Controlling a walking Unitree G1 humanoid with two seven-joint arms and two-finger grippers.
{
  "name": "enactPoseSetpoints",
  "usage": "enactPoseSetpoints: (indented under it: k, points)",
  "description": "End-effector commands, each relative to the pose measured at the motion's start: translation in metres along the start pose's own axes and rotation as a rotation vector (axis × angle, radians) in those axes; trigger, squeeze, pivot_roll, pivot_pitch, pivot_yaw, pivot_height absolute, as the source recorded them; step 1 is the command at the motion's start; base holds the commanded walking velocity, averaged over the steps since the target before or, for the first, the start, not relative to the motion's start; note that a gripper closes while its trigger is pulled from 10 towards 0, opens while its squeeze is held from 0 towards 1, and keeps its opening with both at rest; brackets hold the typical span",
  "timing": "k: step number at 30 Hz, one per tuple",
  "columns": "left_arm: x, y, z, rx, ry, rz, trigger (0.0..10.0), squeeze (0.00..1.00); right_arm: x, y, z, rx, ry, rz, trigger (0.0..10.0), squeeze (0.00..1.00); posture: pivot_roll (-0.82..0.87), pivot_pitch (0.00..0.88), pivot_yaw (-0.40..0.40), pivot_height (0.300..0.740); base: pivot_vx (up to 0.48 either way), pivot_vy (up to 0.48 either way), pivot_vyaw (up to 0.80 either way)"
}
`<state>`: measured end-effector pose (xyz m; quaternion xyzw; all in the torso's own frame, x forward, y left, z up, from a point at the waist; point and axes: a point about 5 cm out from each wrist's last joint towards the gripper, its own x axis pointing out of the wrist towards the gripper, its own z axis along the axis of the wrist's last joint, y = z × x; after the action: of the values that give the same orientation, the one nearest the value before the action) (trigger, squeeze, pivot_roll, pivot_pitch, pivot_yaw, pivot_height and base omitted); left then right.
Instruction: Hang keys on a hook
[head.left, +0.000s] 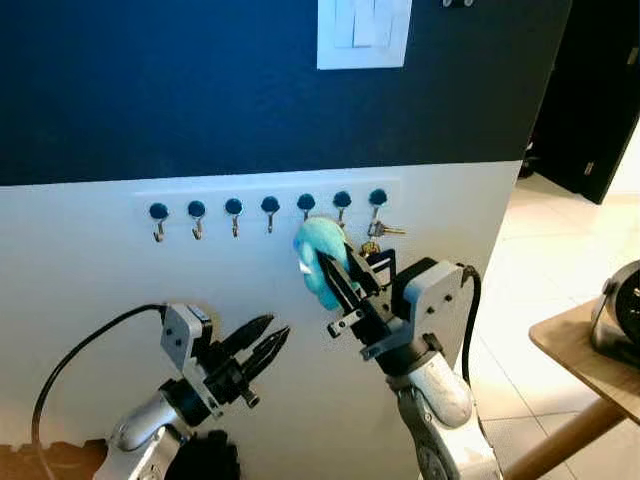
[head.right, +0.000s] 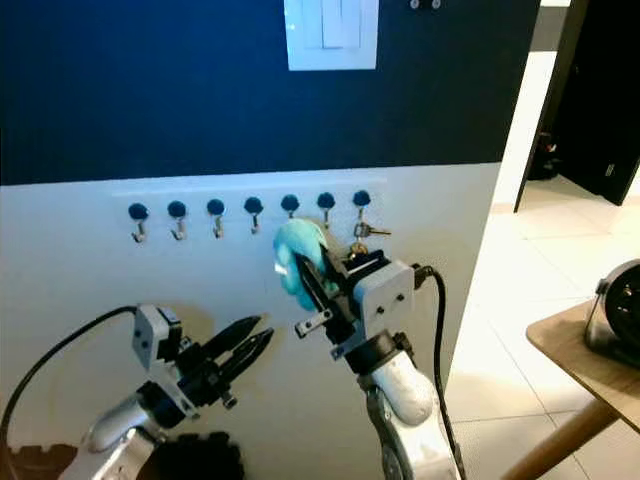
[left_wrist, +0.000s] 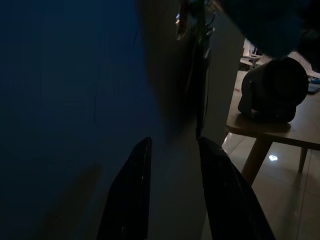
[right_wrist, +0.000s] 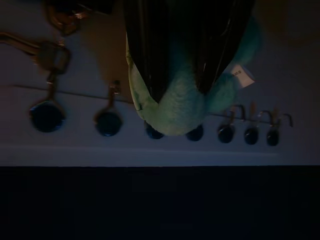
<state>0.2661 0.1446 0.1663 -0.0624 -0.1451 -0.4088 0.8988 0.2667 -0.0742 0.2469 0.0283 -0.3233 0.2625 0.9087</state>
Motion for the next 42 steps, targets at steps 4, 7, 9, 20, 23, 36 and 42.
enactPoseSetpoints:
  k: [4, 7, 9, 20, 23, 36, 42]
  points:
    - [0.004, -0.003, 0.004, -0.008, -0.017, -0.014, 10.0, 0.00, 0.002, -0.002, 0.009, 0.008, -0.036, -0.012, 10.0, 0.00, 0.03, 0.045, 0.020, 0.740, 0.000, 0.000, 0.00]
    - [0.005, -0.004, 0.004, -0.011, -0.016, -0.017, 10.0, 0.00, 0.001, -0.005, 0.010, 0.011, -0.037, -0.027, 10.0, 0.00, 0.03, 0.046, 0.019, 0.740, 0.000, 0.000, 0.00]
    - [0.005, -0.004, 0.005, -0.014, -0.014, -0.017, 10.0, 0.00, 0.001, -0.009, 0.010, 0.015, -0.033, -0.042, 10.0, 0.00, 0.03, 0.047, 0.019, 0.740, 0.000, 0.000, 0.00]
    - [0.006, -0.005, 0.005, -0.014, -0.003, -0.021, 10.0, 0.00, 0.000, -0.019, 0.010, 0.021, -0.027, -0.093, 10.0, 0.00, 0.03, 0.046, 0.024, 0.740, 0.000, 0.000, 0.00]
    - [0.006, -0.005, 0.005, -0.014, -0.002, -0.021, 10.0, 0.00, 0.000, -0.020, 0.011, 0.018, -0.029, -0.095, 10.0, 0.00, 0.03, 0.046, 0.024, 0.740, 0.000, 0.000, 0.00]
    - [0.007, -0.006, 0.004, -0.015, 0.014, -0.032, 10.0, 0.00, -0.019, -0.026, 0.003, 0.040, 0.009, -0.173, 10.0, 0.00, 0.03, 0.050, 0.028, 0.740, 0.000, 0.000, 0.00]
    - [0.007, -0.006, 0.003, -0.016, 0.022, -0.037, 10.0, 0.00, -0.028, -0.030, -0.002, 0.054, 0.032, -0.220, 10.0, 0.00, 0.03, 0.050, 0.032, 0.740, 0.000, 0.000, 0.00]
